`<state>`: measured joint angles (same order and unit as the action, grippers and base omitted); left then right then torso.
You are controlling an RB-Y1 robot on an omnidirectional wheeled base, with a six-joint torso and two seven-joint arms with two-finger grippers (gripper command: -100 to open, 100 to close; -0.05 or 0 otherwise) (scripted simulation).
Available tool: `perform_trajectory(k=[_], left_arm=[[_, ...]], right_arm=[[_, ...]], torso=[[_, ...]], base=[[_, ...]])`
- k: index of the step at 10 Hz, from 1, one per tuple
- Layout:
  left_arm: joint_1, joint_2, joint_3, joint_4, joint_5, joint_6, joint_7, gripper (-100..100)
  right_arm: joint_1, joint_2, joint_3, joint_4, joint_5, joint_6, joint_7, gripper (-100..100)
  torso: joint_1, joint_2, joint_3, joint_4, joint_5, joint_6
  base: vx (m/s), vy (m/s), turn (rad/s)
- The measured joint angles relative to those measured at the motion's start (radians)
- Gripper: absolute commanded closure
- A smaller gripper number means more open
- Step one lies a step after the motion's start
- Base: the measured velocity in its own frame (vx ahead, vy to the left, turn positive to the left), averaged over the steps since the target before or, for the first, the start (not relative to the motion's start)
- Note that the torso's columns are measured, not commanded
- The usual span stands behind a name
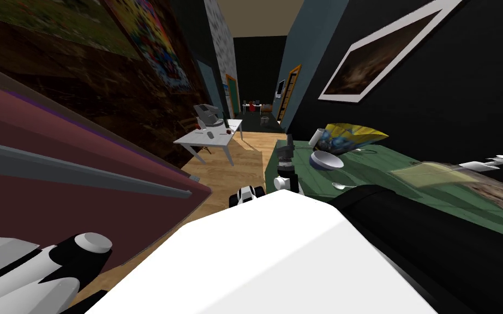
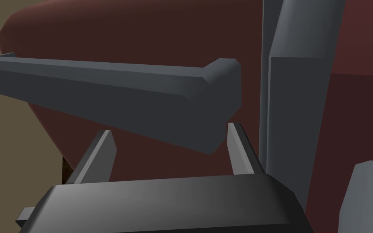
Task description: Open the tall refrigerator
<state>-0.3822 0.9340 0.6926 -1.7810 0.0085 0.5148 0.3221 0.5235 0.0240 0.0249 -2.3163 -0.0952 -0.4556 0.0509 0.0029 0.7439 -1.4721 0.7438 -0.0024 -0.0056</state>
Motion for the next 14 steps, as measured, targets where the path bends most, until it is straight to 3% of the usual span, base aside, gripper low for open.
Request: perform_trajectory(k=[5,7,8,14], left_arm=[[0.002,0.005,-0.05,-0.038,0.07,-0.015,0.021,100],[0.007,-0.001,-0.065,-0.051,0.083,-0.008,0.027,100],[0.012,0.01,-0.072,-0.063,0.11,-0.004,0.036,100],[0.015,0.004,-0.121,-0.13,0.17,-0.007,0.068,100]], right_arm=[[0.0,0.0,0.0,0.0,0.0,0.0,0.0,0],[0.0,0.0,0.0,0.0,0.0,0.0,0.0,0],[0.0,0.0,0.0,0.0,0.0,0.0,0.0,0],[0.0,0.0,0.0,0.0,0.0,0.0,0.0,0]], torso=[[-0.005,0.0,0.001,-0.003,0.002,0.004],[-0.001,-0.007,-0.005,-0.003,0.0,0.005],[0.0,-0.003,-0.003,-0.002,0.0,0.005],[0.004,0.001,0.0,0.0,0.002,0.0]], base=[[-0.264,0.008,-0.037],[-0.205,0.082,-0.04],[-0.23,0.091,-0.053],[-0.253,0.086,-0.033]])
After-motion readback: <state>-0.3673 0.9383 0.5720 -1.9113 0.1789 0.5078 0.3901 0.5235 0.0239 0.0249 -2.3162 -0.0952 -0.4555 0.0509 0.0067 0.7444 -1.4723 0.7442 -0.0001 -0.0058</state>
